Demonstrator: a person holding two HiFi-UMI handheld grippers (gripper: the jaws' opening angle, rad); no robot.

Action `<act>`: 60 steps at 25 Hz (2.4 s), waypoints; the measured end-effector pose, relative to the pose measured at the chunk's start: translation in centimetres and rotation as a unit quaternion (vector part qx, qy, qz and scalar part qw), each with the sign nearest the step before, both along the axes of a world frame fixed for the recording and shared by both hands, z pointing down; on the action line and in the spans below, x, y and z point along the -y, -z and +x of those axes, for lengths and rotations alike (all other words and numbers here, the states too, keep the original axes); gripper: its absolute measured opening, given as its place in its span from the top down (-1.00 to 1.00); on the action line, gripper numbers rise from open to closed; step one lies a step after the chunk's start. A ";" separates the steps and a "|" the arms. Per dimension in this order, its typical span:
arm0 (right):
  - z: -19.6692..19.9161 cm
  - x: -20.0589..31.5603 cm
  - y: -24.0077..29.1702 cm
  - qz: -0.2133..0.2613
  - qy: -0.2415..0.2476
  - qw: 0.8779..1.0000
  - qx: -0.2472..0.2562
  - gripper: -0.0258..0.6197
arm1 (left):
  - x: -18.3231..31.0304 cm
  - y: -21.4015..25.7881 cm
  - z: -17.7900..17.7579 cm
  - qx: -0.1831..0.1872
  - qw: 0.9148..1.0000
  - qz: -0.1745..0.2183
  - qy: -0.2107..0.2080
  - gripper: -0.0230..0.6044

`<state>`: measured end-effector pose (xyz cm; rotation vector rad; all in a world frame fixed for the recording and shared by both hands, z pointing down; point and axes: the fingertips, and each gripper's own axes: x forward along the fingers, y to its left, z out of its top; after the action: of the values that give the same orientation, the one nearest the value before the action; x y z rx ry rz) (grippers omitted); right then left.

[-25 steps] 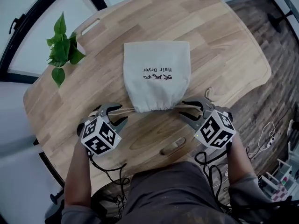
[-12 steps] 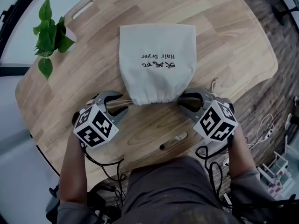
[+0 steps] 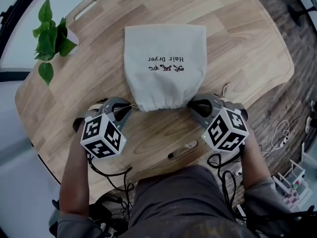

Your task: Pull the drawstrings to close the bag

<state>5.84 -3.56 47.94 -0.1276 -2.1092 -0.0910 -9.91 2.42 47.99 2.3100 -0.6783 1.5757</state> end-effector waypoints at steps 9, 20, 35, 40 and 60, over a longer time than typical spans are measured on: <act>0.1 0.2 0.1 -0.014 -0.028 0.999 0.015 0.81 | -0.3 -0.2 -1.2 0.045 0.999 0.002 -0.012 0.88; 1.1 0.1 -0.2 -0.029 -0.026 0.999 0.029 0.81 | -0.4 -0.6 -2.2 0.027 1.000 0.000 0.013 0.88; 2.8 0.7 -0.5 -0.039 -0.022 0.999 0.021 0.81 | -0.1 -1.0 -3.2 0.008 1.000 -0.008 0.028 0.88; 2.9 0.7 -0.5 -0.043 -0.029 0.998 0.020 0.81 | 0.0 -1.0 -3.3 0.011 1.000 -0.014 0.021 0.88; -0.7 0.5 2.8 -0.013 -0.039 0.998 0.043 0.33 | 1.3 2.2 -0.5 -0.005 0.999 0.036 0.034 0.39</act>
<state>5.17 -4.04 45.17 -0.0584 -2.1994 -0.0227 -10.39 1.09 45.75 2.3192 -0.8152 1.5321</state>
